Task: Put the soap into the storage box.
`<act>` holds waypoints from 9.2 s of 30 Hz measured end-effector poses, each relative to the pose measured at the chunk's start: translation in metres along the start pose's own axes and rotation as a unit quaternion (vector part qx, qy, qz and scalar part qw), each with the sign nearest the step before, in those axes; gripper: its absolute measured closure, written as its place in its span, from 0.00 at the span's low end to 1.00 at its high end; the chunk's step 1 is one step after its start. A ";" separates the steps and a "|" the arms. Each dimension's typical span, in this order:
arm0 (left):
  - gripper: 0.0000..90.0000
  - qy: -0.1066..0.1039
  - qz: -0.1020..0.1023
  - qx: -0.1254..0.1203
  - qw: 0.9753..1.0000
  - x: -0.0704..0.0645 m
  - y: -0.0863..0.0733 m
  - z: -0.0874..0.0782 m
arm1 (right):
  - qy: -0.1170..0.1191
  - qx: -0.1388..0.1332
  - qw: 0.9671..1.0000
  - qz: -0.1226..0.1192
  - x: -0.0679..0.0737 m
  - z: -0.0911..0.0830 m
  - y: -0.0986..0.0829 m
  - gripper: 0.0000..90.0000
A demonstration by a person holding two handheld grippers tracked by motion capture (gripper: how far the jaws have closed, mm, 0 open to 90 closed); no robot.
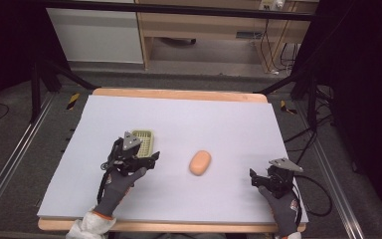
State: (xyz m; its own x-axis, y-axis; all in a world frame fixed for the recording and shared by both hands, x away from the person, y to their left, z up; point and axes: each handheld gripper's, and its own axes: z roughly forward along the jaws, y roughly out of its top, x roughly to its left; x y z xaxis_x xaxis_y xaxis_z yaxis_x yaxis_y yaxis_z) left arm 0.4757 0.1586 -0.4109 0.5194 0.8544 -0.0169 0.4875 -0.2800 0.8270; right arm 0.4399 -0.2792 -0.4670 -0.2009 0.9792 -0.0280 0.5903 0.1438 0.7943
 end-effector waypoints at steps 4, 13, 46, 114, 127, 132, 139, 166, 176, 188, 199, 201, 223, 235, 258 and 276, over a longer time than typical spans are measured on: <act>0.27 -0.002 0.002 0.001 1.000 -0.005 0.002 0.005 | 0.000 0.001 1.000 -0.002 0.000 0.000 0.000 0.11; 0.27 -0.008 0.008 0.003 1.000 -0.016 0.008 0.014 | 0.000 0.000 1.000 -0.003 0.001 0.000 0.000 0.11; 0.27 -0.031 0.034 0.025 0.999 -0.052 0.021 0.047 | 0.004 0.001 1.000 0.000 0.001 0.001 0.000 0.11; 0.23 -0.075 0.062 0.118 0.988 -0.114 0.019 0.128 | 0.007 0.010 1.000 -0.003 0.002 0.003 0.000 0.11; 0.27 -0.071 0.059 0.133 0.987 -0.116 0.015 0.138 | 0.006 0.013 1.000 -0.004 0.002 0.004 0.000 0.11; 0.30 -0.071 0.057 0.137 0.986 -0.115 0.016 0.137 | 0.007 0.015 1.000 -0.003 0.003 0.005 0.000 0.11; 0.30 -0.062 0.064 0.136 0.987 -0.118 0.015 0.138 | 0.006 0.015 1.000 -0.003 0.003 0.005 0.000 0.11; 0.34 -0.052 0.066 0.151 0.985 -0.120 0.020 0.139 | 0.007 0.017 1.000 0.000 0.003 0.005 0.000 0.11; 0.35 -0.061 0.077 0.141 0.985 -0.121 0.023 0.129 | 0.007 0.016 1.000 -0.001 0.003 0.005 0.000 0.11; 0.35 -0.065 0.074 0.118 0.988 -0.108 0.033 0.099 | 0.006 0.014 1.000 -0.003 0.003 0.004 0.000 0.11; 0.35 -0.059 0.072 0.101 0.991 -0.087 0.036 0.073 | 0.005 0.014 1.000 -0.003 0.002 0.004 0.000 0.11; 0.35 -0.056 0.070 0.098 0.991 -0.082 0.036 0.069 | 0.004 0.014 1.000 -0.002 0.002 0.004 0.000 0.11; 0.35 -0.030 0.047 0.090 0.994 -0.036 0.023 0.037 | 0.003 0.016 1.000 -0.003 0.003 0.004 0.000 0.11; 0.35 -0.007 0.026 0.079 0.997 -0.008 0.020 0.024 | 0.003 0.015 1.000 -0.004 0.003 0.004 0.000 0.11; 0.35 0.040 -0.014 0.081 0.996 0.039 0.024 0.032 | 0.004 0.017 1.000 -0.007 0.005 0.005 0.001 0.11; 0.35 0.050 -0.024 0.092 0.994 0.051 0.020 0.055 | 0.005 0.016 1.000 -0.006 0.006 0.006 0.001 0.11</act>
State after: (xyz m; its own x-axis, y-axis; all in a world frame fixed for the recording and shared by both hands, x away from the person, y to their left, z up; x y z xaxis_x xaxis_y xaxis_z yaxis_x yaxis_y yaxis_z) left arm 0.5508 0.1729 -0.4266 0.4240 0.9056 0.0101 0.6356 -0.3055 0.7090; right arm 0.4439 -0.2727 -0.4694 -0.2151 0.9761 -0.0317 0.6125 0.1601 0.7741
